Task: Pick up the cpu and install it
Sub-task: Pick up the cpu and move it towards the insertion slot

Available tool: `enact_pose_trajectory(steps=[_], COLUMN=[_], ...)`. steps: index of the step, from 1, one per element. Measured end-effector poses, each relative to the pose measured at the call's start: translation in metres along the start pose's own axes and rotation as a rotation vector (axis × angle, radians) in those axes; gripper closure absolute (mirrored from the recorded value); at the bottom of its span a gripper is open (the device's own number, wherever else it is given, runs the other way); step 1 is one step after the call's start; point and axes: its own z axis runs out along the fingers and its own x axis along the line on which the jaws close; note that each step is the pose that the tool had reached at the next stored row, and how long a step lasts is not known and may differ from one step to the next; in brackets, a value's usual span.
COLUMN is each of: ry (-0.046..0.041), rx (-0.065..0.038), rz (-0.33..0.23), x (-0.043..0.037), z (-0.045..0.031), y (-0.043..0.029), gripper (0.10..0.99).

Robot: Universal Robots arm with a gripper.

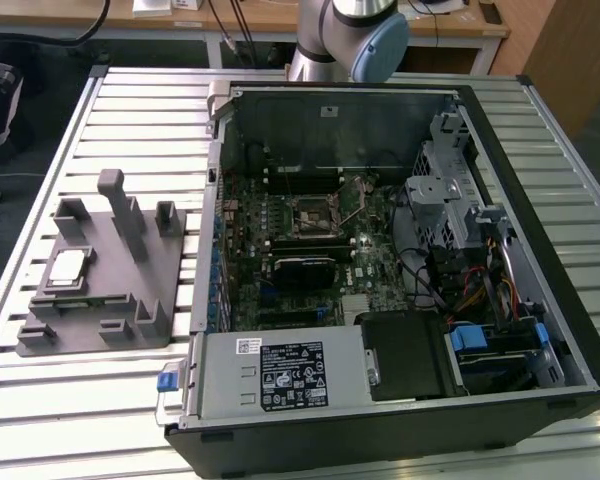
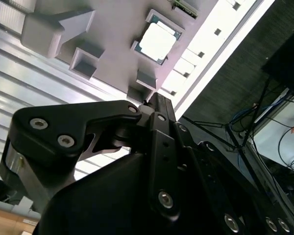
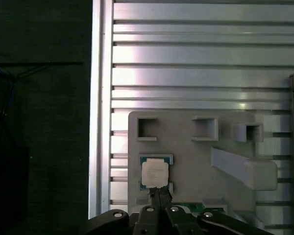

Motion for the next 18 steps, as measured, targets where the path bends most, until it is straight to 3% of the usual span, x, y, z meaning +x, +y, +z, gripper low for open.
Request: enact_pose_trajectory(steps=[3,5,6,11,13,14,18], ry=[0.0011,0.0011,0.0012,0.0013,0.0016,0.0017,0.0027], rx=[0.000,0.000,0.000,0.000,0.000,0.000,0.000], rz=[0.000,0.000,0.000,-0.004,-0.009,-0.012,-0.031], x=[0.0000,0.0000,0.0000,-0.0001,-0.0001,-0.0001,-0.0001], z=[0.0054,0.0091,0.0109,0.0187,0.0219,0.0237,0.0298], y=[-0.0003,-0.0006,-0.0007,-0.0012,-0.0015,-0.0018,-0.0044], gripper=[0.973,0.855,0.855,0.620,0.620,0.557,0.557])
